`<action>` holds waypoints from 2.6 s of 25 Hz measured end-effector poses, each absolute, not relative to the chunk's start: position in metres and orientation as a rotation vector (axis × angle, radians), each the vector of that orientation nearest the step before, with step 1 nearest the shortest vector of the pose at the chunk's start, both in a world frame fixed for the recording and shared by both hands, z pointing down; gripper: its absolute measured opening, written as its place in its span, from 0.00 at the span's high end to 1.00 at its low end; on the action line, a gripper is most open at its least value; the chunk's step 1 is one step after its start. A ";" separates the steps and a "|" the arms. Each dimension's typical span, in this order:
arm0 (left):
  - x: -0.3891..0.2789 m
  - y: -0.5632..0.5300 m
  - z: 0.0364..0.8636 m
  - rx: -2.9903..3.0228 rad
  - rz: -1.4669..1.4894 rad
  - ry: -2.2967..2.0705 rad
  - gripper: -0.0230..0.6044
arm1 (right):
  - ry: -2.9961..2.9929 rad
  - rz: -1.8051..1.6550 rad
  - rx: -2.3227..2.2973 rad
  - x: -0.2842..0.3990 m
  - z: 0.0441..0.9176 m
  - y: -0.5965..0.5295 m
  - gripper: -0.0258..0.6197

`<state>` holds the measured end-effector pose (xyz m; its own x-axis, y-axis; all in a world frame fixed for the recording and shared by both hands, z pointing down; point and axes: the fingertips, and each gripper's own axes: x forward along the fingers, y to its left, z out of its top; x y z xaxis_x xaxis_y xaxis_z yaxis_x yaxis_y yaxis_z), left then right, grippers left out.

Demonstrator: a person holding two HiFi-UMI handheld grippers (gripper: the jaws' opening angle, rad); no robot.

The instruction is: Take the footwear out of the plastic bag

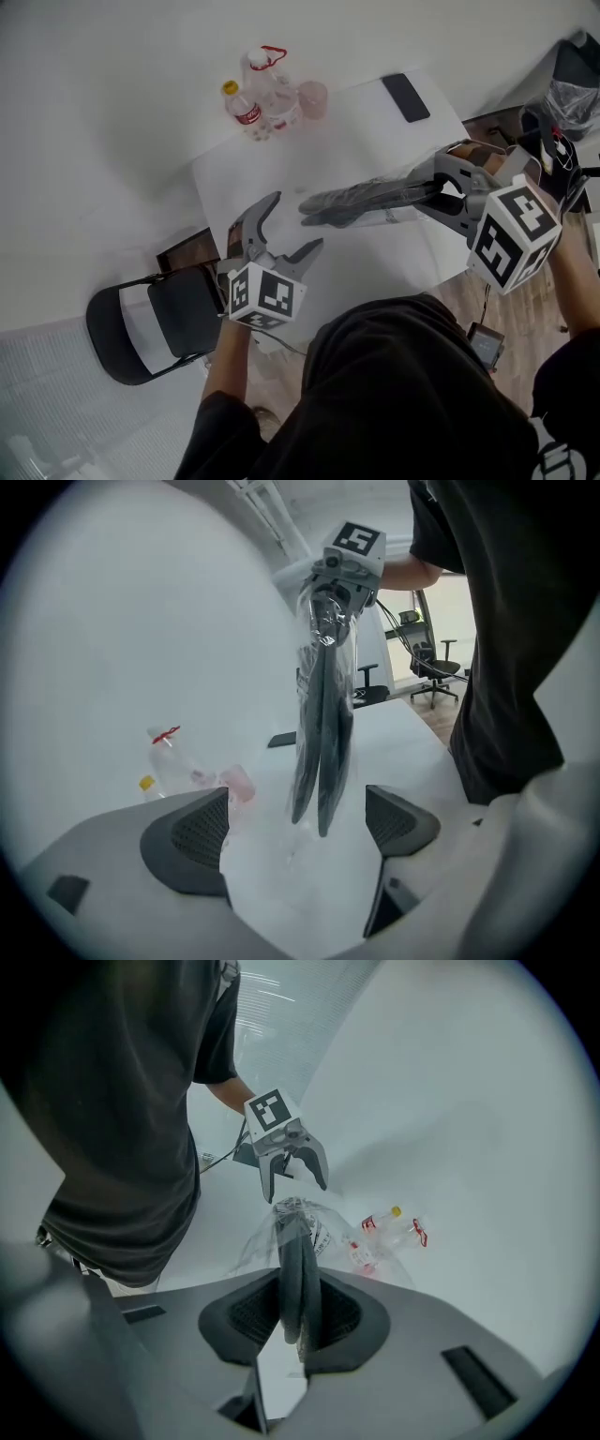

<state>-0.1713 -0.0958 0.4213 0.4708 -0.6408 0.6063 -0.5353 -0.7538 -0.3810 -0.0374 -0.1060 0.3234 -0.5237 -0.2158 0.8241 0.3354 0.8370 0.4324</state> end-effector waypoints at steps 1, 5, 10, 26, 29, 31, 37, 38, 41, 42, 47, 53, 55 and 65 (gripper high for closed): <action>-0.165 -0.095 0.424 -2.573 -1.167 1.003 0.26 | -2.006 -0.698 -0.103 -0.040 0.323 -0.103 0.84; -0.145 -0.094 0.444 -2.527 -1.271 0.889 0.25 | -2.055 -0.735 -0.160 -0.057 0.310 -0.088 0.84; -0.133 -0.088 0.460 -2.553 -1.294 0.883 0.40 | -2.101 -0.731 -0.226 -0.071 0.304 -0.071 0.84; -0.134 -0.074 0.481 -2.599 -1.324 0.892 0.76 | -2.105 -0.670 -0.268 -0.073 0.332 -0.060 0.84; -0.131 -0.072 0.484 -2.587 -1.327 0.909 0.75 | -2.095 -0.677 -0.280 -0.071 0.333 -0.059 0.84; -0.132 -0.071 0.486 -2.571 -1.338 0.913 0.75 | -2.090 -0.684 -0.278 -0.068 0.332 -0.058 0.84; -0.144 -0.076 0.488 -2.535 -1.366 0.955 0.75 | -2.099 -0.681 -0.249 -0.061 0.327 -0.065 0.84; -0.146 -0.076 0.488 -2.528 -1.369 0.955 0.75 | -2.099 -0.682 -0.246 -0.060 0.326 -0.066 0.84; -0.147 -0.075 0.488 -2.542 -1.370 0.952 0.75 | -2.099 -0.684 -0.240 -0.058 0.324 -0.066 0.84; -0.148 -0.075 0.488 -2.548 -1.370 0.954 0.75 | -2.100 -0.685 -0.238 -0.057 0.323 -0.067 0.84; -0.157 -0.077 0.492 -2.546 -1.384 0.979 0.75 | -2.102 -0.692 -0.227 -0.055 0.321 -0.068 0.84; -0.163 -0.073 0.498 -2.547 -1.386 0.998 0.76 | -2.117 -0.676 -0.238 -0.049 0.318 -0.066 0.84; -0.163 -0.073 0.497 -2.562 -1.373 1.008 0.76 | -2.123 -0.668 -0.231 -0.046 0.315 -0.066 0.84; -0.162 -0.074 0.492 -2.549 -1.359 1.031 0.77 | -2.118 -0.703 -0.231 -0.042 0.310 -0.067 0.84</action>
